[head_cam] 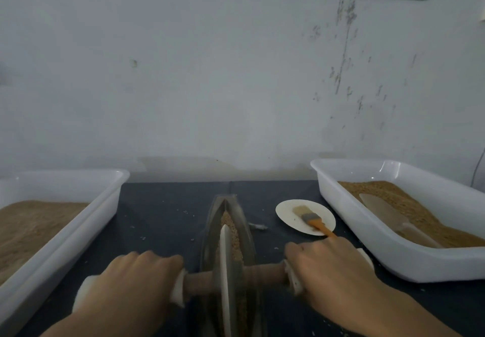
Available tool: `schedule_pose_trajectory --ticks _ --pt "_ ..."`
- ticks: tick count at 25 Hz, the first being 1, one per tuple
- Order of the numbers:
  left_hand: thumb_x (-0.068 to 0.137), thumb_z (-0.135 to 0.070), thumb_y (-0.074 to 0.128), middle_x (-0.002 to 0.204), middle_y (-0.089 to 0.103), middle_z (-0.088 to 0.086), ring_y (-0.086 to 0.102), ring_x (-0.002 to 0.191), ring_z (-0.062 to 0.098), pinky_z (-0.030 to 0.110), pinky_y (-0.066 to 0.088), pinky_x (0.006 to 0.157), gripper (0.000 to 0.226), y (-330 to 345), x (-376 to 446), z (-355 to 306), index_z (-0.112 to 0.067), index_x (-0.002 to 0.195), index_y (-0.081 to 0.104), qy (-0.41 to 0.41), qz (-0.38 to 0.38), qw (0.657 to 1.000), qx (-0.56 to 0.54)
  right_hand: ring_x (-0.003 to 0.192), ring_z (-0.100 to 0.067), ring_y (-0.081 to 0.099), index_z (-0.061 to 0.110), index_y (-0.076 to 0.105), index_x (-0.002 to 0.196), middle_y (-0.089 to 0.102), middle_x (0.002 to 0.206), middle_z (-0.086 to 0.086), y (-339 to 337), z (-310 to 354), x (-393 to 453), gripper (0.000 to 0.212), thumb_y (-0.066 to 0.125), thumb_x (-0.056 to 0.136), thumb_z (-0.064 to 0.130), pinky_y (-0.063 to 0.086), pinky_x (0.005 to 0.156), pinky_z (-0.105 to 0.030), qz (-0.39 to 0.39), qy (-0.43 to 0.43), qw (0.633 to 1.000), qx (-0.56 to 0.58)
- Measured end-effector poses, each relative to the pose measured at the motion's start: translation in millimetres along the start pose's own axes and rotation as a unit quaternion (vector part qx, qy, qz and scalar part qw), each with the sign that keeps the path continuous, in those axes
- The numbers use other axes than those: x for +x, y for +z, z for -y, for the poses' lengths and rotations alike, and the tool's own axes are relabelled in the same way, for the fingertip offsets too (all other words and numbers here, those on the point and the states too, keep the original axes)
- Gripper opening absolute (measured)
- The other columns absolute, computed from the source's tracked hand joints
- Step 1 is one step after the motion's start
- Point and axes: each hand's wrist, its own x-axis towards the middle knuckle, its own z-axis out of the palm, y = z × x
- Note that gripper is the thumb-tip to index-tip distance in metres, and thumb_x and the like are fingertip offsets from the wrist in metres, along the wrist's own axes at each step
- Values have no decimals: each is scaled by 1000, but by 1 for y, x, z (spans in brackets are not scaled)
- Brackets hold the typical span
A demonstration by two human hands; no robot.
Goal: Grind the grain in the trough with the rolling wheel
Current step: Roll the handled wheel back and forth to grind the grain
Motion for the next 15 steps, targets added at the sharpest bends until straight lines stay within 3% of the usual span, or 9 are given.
schedule_pose_trajectory --ticks 2,4,7,9,12,15 --pt "81 -46 55 75 48 -17 41 65 -2 23 33 64 16 -4 2 -1 -41 74 42 -3 28 1000 3 69 -19 52 26 43 92 59 84 2 -2 2 8 19 59 82 30 33 53 -31 6 4 1000 3" --pt "82 -42 57 73 51 -15 45 63 -1 20 30 56 18 -3 24 -1 -37 74 43 -9 -25 1000 16 69 -19 49 28 41 89 57 81 4 5 1 34 23 63 82 25 37 59 -34 -37 36 999 0" --pt "87 -38 54 74 52 -10 52 67 11 28 37 61 18 -1 72 1 -31 78 40 -36 -145 987 61 75 -25 58 21 47 94 64 89 -2 6 -8 86 20 63 82 19 32 60 -33 -104 93 989 -37" --pt "87 -39 54 75 51 -9 51 69 15 30 37 63 17 0 89 2 -29 81 42 -56 -168 983 42 83 -29 62 16 51 97 66 93 -4 1 -11 104 22 65 81 18 33 61 -34 -125 96 986 -61" --pt "88 -39 56 71 50 -12 49 65 2 22 36 60 18 11 69 6 -34 79 41 -34 -120 992 -4 78 -27 61 18 48 91 60 81 -2 -1 -4 81 25 68 78 15 34 60 -35 -118 36 991 -55" --pt "82 -45 52 73 47 -16 41 63 -2 21 29 58 18 16 21 9 -46 78 35 14 -50 999 6 72 -18 53 25 47 97 50 77 4 9 1 31 27 68 81 23 40 67 -36 -53 -21 998 13"
